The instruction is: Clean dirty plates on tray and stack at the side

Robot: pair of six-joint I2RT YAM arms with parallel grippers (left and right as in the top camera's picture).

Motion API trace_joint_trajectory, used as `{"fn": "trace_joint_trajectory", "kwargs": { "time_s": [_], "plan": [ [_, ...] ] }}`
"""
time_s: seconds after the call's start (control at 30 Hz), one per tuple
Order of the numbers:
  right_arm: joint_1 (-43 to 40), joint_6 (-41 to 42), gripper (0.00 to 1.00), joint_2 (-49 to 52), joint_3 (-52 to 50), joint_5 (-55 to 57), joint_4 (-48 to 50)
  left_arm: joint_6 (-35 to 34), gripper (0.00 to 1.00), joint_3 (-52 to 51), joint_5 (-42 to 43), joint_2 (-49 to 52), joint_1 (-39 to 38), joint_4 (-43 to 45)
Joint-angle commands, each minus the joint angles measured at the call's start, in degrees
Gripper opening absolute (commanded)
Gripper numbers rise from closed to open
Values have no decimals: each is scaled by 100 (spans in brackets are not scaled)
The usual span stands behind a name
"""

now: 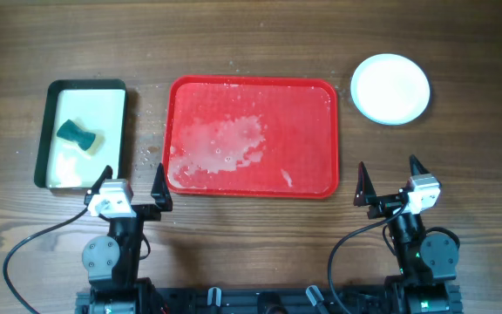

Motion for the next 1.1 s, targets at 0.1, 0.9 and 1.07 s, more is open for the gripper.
{"fn": "trace_joint_trajectory", "kwargs": {
  "time_s": [0.1, 0.9, 1.07],
  "plan": [
    [-28, -72, 100, -52, -7, 96, 9, 356, 100, -26, -83, -57, -76, -50],
    [-28, -68, 100, -52, -7, 96, 11, 505, 100, -26, -76, -57, -452, -48],
    [-28, -70, 100, -52, -7, 96, 11, 476, 100, -26, -79, -57, -455, -50]
  ]
}}
